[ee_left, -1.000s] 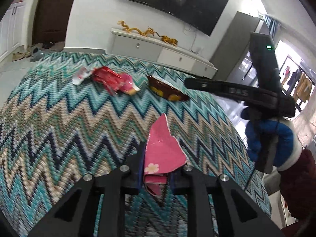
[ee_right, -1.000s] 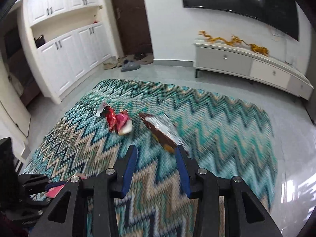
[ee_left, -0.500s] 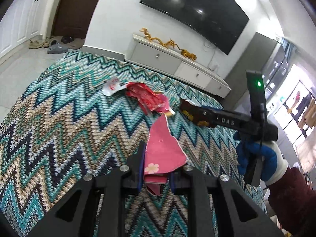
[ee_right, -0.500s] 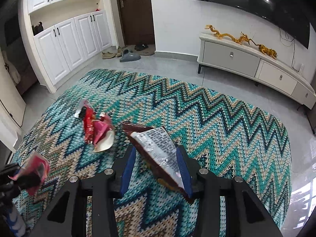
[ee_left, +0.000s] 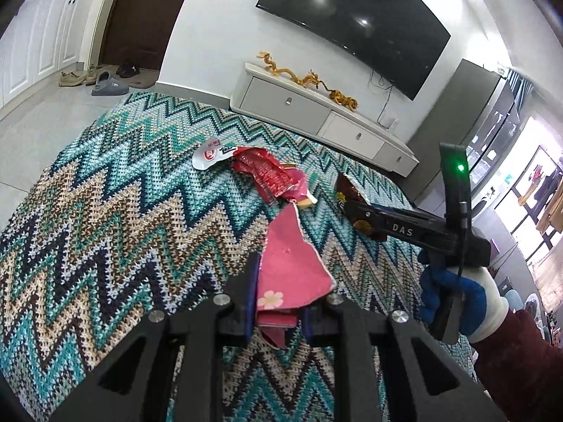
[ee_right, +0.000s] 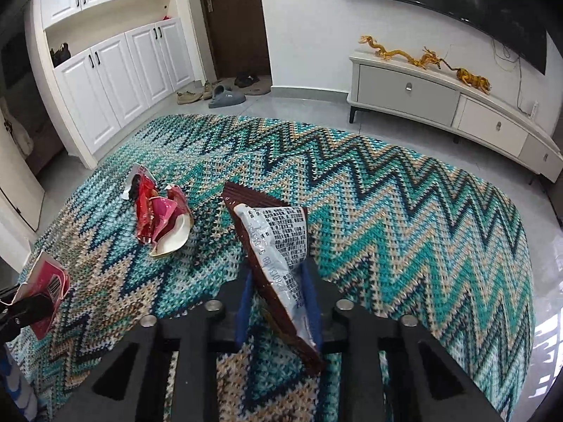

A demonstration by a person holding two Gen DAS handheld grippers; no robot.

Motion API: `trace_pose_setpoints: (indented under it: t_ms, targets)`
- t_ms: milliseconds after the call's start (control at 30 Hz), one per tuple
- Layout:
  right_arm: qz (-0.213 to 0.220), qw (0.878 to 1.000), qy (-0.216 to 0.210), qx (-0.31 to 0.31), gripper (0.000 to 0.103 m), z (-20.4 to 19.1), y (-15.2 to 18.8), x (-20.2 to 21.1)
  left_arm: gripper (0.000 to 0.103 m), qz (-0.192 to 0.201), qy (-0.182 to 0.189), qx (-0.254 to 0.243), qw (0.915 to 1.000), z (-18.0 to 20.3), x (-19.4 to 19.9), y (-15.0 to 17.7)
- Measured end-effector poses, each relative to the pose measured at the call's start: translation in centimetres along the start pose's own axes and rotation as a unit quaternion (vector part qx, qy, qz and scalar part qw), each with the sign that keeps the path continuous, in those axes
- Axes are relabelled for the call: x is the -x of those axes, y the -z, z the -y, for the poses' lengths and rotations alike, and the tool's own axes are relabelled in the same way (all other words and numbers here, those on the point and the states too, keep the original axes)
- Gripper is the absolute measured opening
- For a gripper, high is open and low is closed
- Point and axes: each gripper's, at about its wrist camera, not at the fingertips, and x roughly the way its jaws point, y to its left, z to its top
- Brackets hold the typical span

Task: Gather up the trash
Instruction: 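Grasp the brown chocolate wrapper with the right tool while the left tool holds the pink wrapper, then carry the pink and brown wrappers over the bin with both tools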

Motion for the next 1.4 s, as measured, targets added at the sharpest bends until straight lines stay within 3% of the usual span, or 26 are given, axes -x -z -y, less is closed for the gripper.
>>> trace_pose_setpoints:
  t_ms: [333,567,767,967,1400]
  targets:
    - [0.031,0.999,-0.023,-0.017,0.019,-1.9,3.2,6.7,0.018,0.009,-0.006,-0.016,0.9998,2.1,3.0,1.0]
    - [0.061,0.997,-0.041,-0.029,0.019,-3.0,6.5,13.4,0.019,0.018,-0.03,-0.03,0.9989,3.7,5.1,1.7]
    - [0.092,0.994,-0.029,-0.047,0.019,-2.5,9.4,19.0,0.019,0.019,-0.047,-0.042,0.9978,5.5,6.5,2.1]
    - [0.12,0.99,-0.006,-0.07,0.019,-1.0,12.4,23.6,0.019,0.023,-0.063,-0.088,0.9939,9.2,7.5,2.5]
    - [0.156,0.978,0.039,-0.135,0.019,3.3,17.7,28.8,0.019,0.029,-0.054,-0.184,0.9811,17.9,7.3,3.3]
